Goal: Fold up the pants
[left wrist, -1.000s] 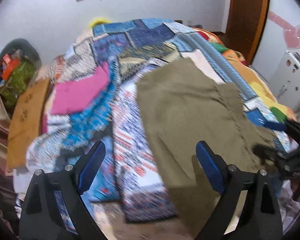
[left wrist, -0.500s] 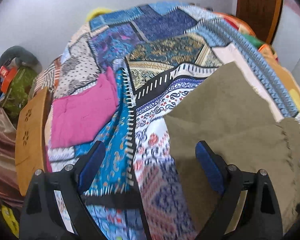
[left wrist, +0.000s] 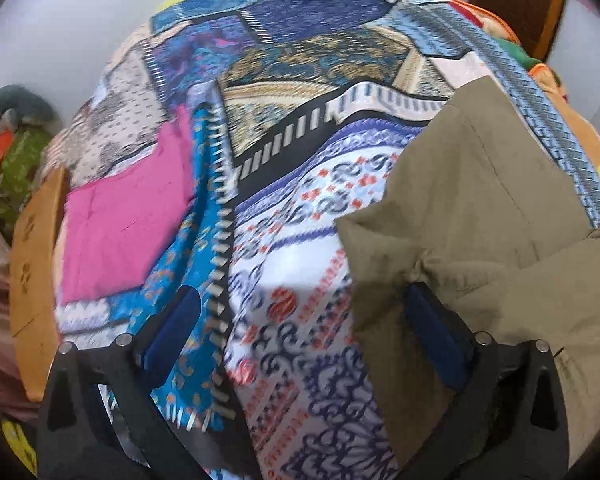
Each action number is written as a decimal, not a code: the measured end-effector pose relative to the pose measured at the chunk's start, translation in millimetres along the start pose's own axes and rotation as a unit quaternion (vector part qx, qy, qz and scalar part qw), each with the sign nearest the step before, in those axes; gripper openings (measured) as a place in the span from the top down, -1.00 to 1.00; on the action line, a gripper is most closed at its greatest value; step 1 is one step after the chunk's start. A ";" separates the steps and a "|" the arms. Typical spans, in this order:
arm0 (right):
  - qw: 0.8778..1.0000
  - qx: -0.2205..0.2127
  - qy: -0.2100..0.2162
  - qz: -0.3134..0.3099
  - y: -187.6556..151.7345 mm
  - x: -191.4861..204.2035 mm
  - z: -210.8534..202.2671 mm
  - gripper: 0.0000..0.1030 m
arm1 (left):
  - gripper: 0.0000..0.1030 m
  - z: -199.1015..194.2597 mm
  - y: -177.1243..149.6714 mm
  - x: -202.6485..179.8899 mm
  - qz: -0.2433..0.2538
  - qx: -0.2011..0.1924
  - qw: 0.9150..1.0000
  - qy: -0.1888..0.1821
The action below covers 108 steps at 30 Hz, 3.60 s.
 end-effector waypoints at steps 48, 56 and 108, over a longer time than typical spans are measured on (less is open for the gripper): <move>0.999 -0.007 -0.043 -0.031 -36.6 6.1 -26.8 0.02 | -0.86 -122.3 -217.1 67.3 -0.154 -0.028 0.987 0.041; 0.998 -0.034 -0.022 -0.050 -2.5 17.8 -36.3 0.02 | -0.86 -161.1 -154.0 8.9 -0.084 -0.114 0.989 -0.048; 0.999 0.018 -0.012 0.031 -12.4 -32.8 -5.8 -0.12 | -0.44 -84.5 -166.3 45.6 -0.129 -0.023 0.984 -0.116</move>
Point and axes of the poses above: each gripper's, at about its wrist camera, not at the fingertips, and z roughly the way its jaws point, x to its left, y to its top, the point moved 5 cm from there along z, roughly the way its jaws point, and after that the axes turned 4 degrees about x, right-handed, at the moved point
